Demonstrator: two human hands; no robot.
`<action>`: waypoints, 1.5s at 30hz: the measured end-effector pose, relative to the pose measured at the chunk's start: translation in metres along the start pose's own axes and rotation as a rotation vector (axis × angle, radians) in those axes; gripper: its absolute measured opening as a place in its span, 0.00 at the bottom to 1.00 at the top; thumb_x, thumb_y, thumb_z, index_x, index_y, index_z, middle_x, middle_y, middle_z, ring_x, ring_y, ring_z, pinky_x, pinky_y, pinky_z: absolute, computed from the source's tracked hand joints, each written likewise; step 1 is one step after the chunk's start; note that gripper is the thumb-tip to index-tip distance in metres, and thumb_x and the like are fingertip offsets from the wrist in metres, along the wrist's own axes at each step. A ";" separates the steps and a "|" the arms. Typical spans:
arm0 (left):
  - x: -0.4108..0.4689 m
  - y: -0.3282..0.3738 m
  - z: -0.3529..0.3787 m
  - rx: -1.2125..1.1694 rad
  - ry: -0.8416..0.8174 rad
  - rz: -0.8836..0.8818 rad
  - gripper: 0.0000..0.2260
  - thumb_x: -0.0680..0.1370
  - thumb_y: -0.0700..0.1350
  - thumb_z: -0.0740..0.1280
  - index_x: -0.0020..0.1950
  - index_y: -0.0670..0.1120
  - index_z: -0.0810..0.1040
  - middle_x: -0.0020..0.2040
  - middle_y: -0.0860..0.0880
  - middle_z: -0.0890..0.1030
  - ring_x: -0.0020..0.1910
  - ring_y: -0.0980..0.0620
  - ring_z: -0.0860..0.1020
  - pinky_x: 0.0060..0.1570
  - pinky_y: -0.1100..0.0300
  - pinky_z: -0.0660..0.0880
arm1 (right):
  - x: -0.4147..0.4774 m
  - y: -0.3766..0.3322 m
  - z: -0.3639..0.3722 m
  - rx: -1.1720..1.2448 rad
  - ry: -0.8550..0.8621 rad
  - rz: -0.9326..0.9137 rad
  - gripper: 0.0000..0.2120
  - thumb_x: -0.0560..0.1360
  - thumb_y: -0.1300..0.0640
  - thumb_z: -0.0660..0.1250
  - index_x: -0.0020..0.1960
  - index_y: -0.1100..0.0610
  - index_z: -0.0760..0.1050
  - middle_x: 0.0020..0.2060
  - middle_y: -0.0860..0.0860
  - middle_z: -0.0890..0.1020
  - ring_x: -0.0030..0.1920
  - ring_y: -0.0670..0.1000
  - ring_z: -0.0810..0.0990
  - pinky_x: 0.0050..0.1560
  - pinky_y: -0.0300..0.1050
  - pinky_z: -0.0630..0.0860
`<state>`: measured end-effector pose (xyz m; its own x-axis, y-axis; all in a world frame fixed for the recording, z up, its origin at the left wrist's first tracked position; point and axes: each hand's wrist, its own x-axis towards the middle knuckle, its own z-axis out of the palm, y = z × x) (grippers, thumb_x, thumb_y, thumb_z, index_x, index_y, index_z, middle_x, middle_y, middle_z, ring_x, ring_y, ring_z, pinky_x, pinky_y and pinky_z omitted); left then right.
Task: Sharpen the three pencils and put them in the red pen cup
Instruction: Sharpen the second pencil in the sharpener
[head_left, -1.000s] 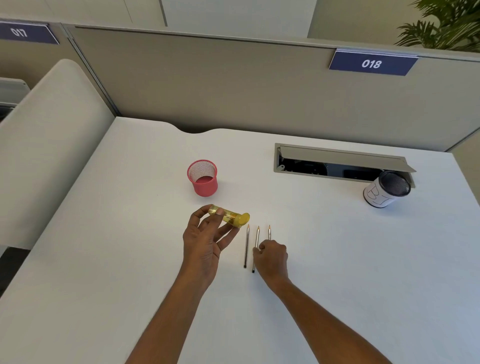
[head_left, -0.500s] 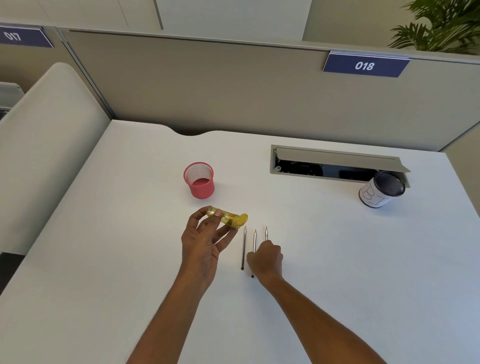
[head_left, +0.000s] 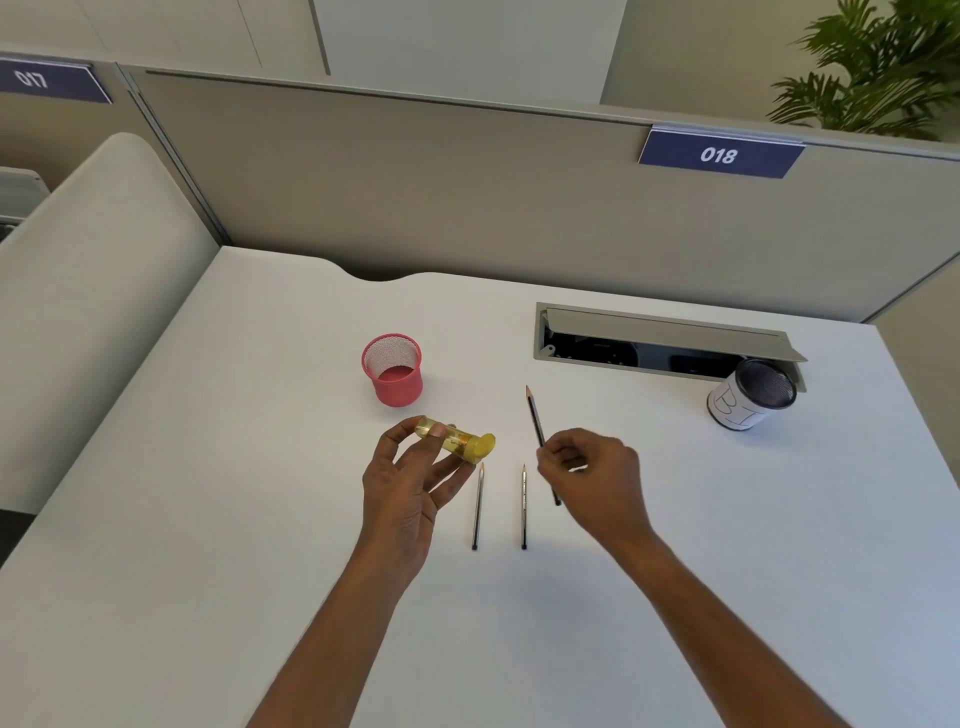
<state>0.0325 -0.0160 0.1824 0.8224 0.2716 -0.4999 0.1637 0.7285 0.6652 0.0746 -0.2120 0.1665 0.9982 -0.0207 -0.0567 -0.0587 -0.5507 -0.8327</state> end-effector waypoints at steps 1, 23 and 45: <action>0.000 0.000 0.001 0.000 -0.005 0.000 0.11 0.80 0.36 0.70 0.61 0.44 0.76 0.57 0.37 0.86 0.52 0.36 0.87 0.44 0.52 0.85 | 0.000 -0.004 -0.009 0.020 0.004 -0.021 0.04 0.72 0.60 0.75 0.40 0.53 0.84 0.32 0.44 0.85 0.36 0.44 0.84 0.39 0.39 0.81; -0.015 -0.007 0.007 -0.075 0.060 -0.044 0.14 0.79 0.36 0.70 0.65 0.36 0.80 0.56 0.36 0.86 0.48 0.39 0.88 0.44 0.53 0.85 | -0.054 -0.004 -0.048 -0.068 -0.008 -0.382 0.09 0.77 0.65 0.71 0.53 0.54 0.86 0.40 0.43 0.84 0.38 0.46 0.81 0.37 0.30 0.71; -0.032 -0.018 0.011 -0.059 0.029 -0.070 0.12 0.79 0.37 0.71 0.61 0.37 0.82 0.56 0.34 0.86 0.50 0.38 0.87 0.48 0.51 0.86 | -0.059 -0.023 -0.053 -0.722 0.025 -0.820 0.16 0.70 0.66 0.77 0.58 0.64 0.82 0.44 0.56 0.82 0.39 0.55 0.78 0.37 0.43 0.75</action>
<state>0.0094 -0.0444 0.1928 0.7940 0.2361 -0.5602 0.1874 0.7816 0.5949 0.0173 -0.2426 0.2179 0.7308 0.5633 0.3855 0.6380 -0.7644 -0.0924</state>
